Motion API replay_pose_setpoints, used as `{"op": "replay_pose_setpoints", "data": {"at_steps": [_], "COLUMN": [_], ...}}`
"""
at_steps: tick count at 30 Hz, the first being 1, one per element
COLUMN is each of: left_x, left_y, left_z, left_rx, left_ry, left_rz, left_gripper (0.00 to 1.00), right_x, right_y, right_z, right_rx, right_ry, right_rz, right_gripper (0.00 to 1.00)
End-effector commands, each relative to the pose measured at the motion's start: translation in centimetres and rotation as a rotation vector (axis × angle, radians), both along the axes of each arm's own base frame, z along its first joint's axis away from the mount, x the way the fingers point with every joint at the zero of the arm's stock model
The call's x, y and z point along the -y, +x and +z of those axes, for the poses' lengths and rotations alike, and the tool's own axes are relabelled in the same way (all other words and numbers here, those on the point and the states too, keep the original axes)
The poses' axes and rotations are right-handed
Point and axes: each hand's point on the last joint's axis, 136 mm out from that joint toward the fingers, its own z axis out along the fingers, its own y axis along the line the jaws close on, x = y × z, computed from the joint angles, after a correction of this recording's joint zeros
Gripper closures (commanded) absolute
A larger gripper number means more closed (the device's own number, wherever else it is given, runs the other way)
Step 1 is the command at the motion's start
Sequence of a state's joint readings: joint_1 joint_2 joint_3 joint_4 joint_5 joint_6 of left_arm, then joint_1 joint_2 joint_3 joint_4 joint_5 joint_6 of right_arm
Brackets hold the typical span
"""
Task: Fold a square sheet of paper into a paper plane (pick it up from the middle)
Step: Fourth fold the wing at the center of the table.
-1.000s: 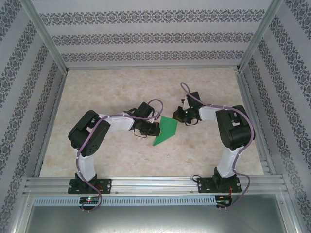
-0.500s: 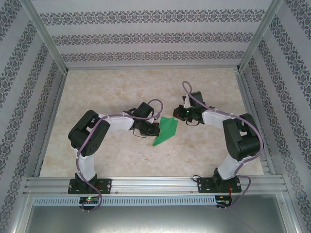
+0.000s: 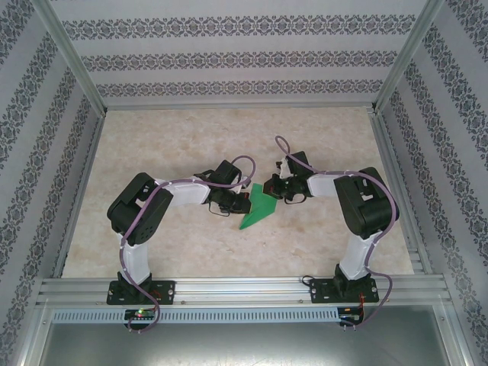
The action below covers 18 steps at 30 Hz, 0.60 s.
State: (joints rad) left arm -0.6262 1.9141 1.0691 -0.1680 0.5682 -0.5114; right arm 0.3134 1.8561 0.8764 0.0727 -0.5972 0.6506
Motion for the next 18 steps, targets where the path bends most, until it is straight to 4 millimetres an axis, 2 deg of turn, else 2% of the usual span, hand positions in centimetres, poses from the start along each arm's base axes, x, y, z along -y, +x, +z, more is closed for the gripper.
{"op": "replay_pose_setpoints", "data": {"at_steps": [1, 4, 8, 10, 13, 18], "left_x": [-4.3, -4.2, -3.9, -3.8, -3.6, -3.4], "left_y": [-4.5, -4.3, -4.0, -3.9, -3.7, -3.5], "left_z": [-5.3, -5.2, -4.8, -4.7, -4.4, -4.1], "left_rx": [-0.199, -0.194, -0.185, -0.182, -0.179, -0.175], "left_ry": [0.199, 0.195, 0.183, 0.18, 0.173, 0.166], "left_rz": [0.01, 0.009, 0.007, 0.007, 0.007, 0.008], "left_gripper": [1.0, 1.0, 1.0, 1.0, 1.0, 1.0], "right_x": [4.6, 5.8, 5.6, 5.2, 4.0, 0.0], "right_y": [3.0, 4.4, 4.7, 4.0, 2.1, -0.7], "right_z": [-1.7, 0.3, 3.4, 4.2, 4.4, 3.7], "right_rx": [0.025, 0.067, 0.131, 0.138, 0.129, 0.087], "right_ry": [-0.09, -0.072, -0.057, -0.05, -0.039, 0.014], "right_rz": [-0.136, -0.174, -0.169, -0.161, -0.137, -0.059], "right_gripper": [1.0, 1.0, 1.0, 1.0, 1.0, 1.0]}}
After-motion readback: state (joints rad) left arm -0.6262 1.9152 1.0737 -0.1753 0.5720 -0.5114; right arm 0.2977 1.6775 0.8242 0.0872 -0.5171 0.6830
